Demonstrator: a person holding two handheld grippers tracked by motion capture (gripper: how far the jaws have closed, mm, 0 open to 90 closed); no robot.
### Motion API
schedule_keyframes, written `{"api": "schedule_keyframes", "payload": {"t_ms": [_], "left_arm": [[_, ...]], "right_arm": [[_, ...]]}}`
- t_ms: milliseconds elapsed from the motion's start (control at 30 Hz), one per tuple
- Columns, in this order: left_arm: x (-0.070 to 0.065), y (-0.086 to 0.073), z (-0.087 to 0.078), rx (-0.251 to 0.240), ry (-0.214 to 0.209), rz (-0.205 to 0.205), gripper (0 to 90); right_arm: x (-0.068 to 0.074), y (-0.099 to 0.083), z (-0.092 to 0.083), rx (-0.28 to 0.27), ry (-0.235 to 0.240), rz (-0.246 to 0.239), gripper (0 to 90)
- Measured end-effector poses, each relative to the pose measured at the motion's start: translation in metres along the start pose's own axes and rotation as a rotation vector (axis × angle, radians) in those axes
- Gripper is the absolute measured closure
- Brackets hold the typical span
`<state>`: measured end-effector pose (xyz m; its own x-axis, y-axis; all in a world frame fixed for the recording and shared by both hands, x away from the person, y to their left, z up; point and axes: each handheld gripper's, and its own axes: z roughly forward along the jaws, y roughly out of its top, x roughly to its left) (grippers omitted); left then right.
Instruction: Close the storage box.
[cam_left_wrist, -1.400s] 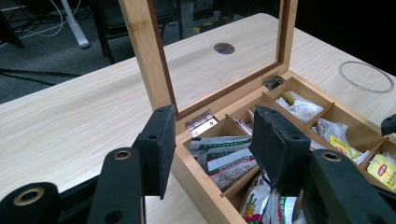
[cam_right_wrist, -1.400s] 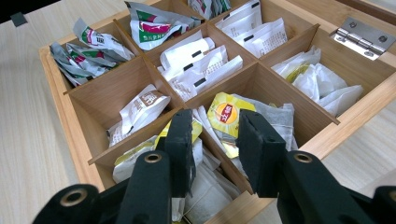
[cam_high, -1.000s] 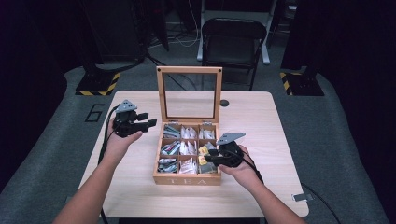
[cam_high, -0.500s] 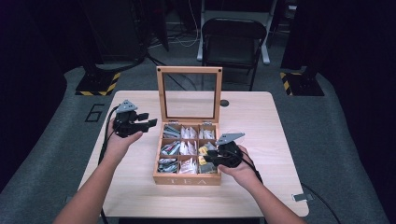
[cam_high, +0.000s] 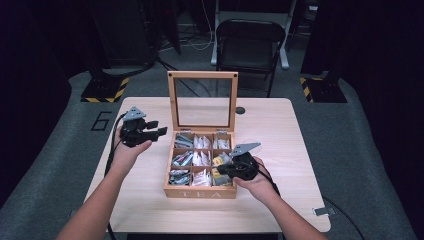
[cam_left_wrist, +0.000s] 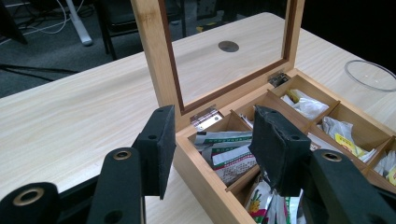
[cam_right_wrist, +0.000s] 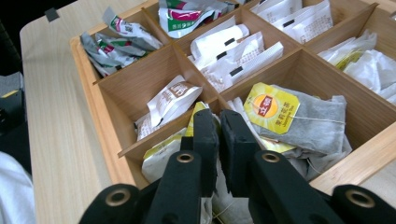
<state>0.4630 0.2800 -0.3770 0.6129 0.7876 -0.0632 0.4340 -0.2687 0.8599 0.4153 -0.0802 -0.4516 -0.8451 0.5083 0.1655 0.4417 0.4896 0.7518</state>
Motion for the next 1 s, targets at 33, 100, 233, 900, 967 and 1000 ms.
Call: {"api": "schedule_keyframes", "payload": {"t_ms": [33, 100, 233, 900, 967, 1000], "left_arm": [[0.000, 0.000, 0.000, -0.001, 0.001, 0.001, 49.7], [0.000, 0.000, 0.001, -0.004, 0.002, 0.000, 49.7], [-0.001, 0.000, 0.001, -0.002, 0.002, 0.000, 49.7], [-0.003, 0.001, 0.003, -0.007, 0.005, 0.001, 49.7], [-0.002, 0.001, 0.003, -0.003, 0.002, 0.002, 49.7], [-0.002, 0.001, 0.002, -0.002, 0.002, 0.002, 49.7]], "right_arm": [[0.001, 0.000, 0.000, 0.006, -0.003, -0.001, 86.1], [0.002, -0.001, -0.001, 0.012, 0.000, -0.014, 86.9], [0.004, -0.002, -0.003, 0.023, 0.014, -0.022, 89.4], [0.001, 0.005, -0.024, -0.037, 0.011, -0.022, 90.0], [0.002, 0.008, -0.025, -0.049, 0.009, -0.019, 90.0], [0.002, 0.008, -0.025, -0.049, 0.009, -0.019, 90.0]]}}
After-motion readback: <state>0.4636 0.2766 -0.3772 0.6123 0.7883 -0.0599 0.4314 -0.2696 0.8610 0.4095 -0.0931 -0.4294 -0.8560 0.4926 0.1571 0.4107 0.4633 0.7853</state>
